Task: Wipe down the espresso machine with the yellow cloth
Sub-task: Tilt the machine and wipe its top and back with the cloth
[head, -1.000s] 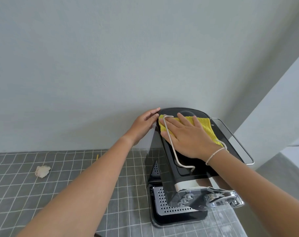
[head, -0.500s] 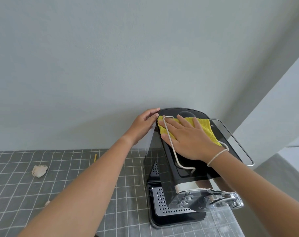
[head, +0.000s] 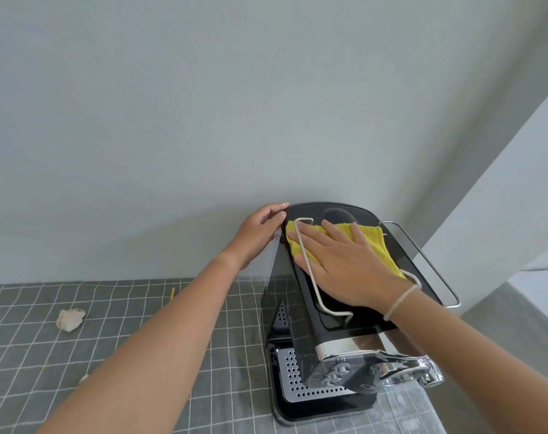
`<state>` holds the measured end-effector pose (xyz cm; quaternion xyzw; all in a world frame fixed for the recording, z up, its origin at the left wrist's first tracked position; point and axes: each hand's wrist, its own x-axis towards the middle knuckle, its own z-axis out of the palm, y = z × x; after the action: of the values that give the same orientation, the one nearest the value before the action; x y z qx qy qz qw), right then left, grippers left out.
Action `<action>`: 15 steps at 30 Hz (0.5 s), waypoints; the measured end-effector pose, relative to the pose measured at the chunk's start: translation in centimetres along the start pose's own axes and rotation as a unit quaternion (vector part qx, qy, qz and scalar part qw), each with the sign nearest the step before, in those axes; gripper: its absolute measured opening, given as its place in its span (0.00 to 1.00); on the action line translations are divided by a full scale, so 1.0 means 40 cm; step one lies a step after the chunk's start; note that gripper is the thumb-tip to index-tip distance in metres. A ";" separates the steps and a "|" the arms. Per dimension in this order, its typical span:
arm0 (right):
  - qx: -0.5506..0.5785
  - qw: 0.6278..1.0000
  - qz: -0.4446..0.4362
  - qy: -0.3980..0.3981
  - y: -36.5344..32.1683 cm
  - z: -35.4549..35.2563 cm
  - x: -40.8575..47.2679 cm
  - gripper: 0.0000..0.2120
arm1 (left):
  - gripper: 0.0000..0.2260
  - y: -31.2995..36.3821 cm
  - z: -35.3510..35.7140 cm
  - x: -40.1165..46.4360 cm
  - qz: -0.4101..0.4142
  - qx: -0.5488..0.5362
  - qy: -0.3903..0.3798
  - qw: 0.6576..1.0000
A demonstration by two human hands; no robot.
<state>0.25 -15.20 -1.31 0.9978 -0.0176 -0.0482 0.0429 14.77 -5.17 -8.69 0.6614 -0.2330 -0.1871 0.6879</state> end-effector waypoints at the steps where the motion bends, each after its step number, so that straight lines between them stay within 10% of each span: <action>1: 0.004 1.000 -0.007 0.008 0.011 0.005 -0.022 0.29 | 0.10 0.000 -0.001 0.001 0.001 0.005 0.001 1.000; 8: 0.174 0.977 0.107 0.059 0.078 0.012 -0.022 0.21 | 0.11 -0.006 -0.004 0.007 0.002 0.011 0.007 1.000; 15: 0.231 0.972 0.044 0.028 0.121 -0.006 0.103 0.20 | 0.11 -0.009 0.004 0.005 -0.011 -0.032 0.005 0.999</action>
<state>4.21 -20.17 -1.04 0.9799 -0.0705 -0.0131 -0.1859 14.85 -5.40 -9.04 0.6428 -0.2166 -0.1986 0.7075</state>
